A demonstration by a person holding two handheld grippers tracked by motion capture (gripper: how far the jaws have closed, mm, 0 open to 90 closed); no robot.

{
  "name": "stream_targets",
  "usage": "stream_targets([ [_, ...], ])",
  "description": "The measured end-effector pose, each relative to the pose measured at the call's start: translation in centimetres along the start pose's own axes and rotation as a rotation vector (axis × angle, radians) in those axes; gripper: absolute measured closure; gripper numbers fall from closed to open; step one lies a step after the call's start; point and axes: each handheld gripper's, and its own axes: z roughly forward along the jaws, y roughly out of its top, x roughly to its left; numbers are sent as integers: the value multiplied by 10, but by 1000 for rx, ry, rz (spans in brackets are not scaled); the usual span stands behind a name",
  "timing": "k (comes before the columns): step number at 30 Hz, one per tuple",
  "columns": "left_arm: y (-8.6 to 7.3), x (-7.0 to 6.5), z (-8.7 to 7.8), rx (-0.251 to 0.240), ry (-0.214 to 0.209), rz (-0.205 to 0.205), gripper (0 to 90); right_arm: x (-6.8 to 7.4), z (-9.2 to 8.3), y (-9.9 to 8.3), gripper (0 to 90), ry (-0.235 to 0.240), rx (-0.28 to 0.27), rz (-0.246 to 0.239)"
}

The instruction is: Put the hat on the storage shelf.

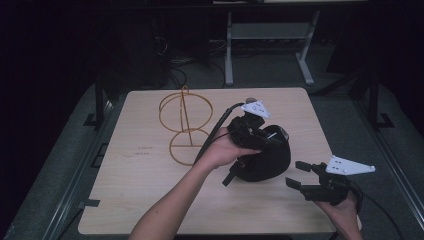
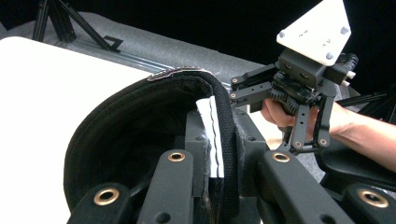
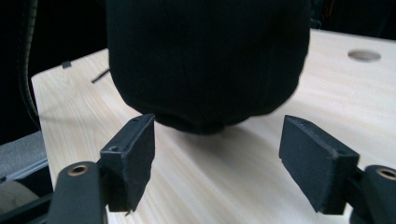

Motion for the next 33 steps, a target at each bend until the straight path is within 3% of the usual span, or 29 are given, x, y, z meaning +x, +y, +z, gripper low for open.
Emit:
stream_targets([
  [3, 3, -1, -1, -10, -9, 4, 792, 2, 3, 6, 208, 12, -20, -7],
  [5, 8, -5, -3, -26, -45, 25, 792, 3, 5, 10, 183, 2, -21, -18],
  [10, 13, -13, -1, -20, -58, 46, 793, 5, 6, 13, 203, -22, -34, -36],
  [11, 14, -15, 0, -17, -64, 53, 793, 5, 5, 13, 240, -32, -50, -51],
  [13, 16, -18, 1, -12, -74, 63, 795, 6, 2, 12, 494, -36, -64, -64],
  [14, 16, -18, 1, -12, -74, 63, 794, 6, 2, 12, 494, -36, -64, -64],
  [16, 16, -17, 1, -13, -80, 61, 796, 8, 0, 11, 748, -38, -79, -106],
  [18, 16, -16, 0, -13, -84, 62, 797, 9, -1, 11, 820, -28, -78, -103],
  [22, 14, -15, -3, -8, -75, 62, 797, 8, 0, 12, 852, -23, -82, -116],
  [29, 2, -5, -9, 32, -19, 55, 779, 6, -1, 13, 870, -23, -67, -96],
  [33, -7, -1, -11, 35, -8, 31, 764, 5, -3, 13, 876, -20, -54, -85],
])
